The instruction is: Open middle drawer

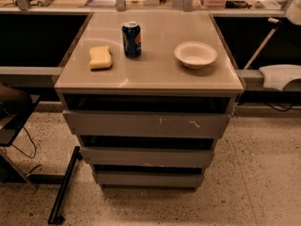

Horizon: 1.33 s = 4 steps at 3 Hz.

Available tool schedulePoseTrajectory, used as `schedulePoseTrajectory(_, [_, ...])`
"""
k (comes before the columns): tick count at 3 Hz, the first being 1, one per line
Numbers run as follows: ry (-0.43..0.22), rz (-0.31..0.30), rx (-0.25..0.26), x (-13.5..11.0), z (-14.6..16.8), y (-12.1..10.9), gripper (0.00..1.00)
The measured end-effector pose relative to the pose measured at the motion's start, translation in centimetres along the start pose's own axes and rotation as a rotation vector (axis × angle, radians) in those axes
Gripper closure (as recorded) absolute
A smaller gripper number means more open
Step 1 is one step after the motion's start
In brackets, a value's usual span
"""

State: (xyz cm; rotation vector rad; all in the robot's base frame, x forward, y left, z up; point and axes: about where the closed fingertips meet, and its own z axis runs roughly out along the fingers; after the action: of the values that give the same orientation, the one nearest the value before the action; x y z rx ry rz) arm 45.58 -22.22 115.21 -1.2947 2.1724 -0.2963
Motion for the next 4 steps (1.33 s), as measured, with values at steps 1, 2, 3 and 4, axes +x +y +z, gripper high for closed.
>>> schedulePoseTrajectory(1, [0.0,0.0,0.0,0.0,0.0,0.0,0.0])
schedulePoseTrajectory(2, [-0.014,-0.013,0.001,0.4,0.6,0.6,0.0])
schedulePoseTrajectory(3, [-0.098,-0.058,0.05,3.3,-1.6,3.4,0.0])
schedulePoseTrajectory(4, [-0.19,-0.094,0.161,6.1,-5.8,7.1,0.0])
